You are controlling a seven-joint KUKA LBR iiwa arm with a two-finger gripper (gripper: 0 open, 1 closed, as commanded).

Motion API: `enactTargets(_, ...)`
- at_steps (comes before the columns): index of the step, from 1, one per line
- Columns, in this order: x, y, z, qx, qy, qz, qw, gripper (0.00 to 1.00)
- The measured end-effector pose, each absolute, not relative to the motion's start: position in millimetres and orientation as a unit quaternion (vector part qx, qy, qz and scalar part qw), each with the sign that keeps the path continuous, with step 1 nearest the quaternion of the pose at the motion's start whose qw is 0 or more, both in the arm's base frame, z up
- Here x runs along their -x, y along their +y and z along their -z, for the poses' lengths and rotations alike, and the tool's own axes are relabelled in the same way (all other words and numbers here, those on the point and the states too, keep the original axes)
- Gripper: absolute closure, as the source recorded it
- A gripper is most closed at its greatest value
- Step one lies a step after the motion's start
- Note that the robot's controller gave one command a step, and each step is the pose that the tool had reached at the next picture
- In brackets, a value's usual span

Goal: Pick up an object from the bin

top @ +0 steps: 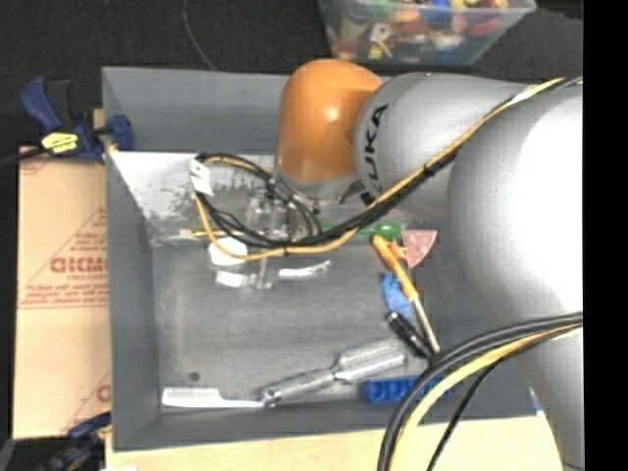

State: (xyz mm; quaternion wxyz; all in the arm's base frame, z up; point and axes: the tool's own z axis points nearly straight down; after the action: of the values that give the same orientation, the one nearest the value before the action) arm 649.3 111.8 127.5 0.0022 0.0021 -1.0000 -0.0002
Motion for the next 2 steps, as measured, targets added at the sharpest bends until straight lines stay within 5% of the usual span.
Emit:
enactTargets(1, -651.2, 111.5, -133.0, -0.001, -1.000, 0.001, -0.002, 0.00)
enactTargets(2, -653.3, 90.1, -70.2, 0.115, -0.993, 0.001, 0.000, 0.00)
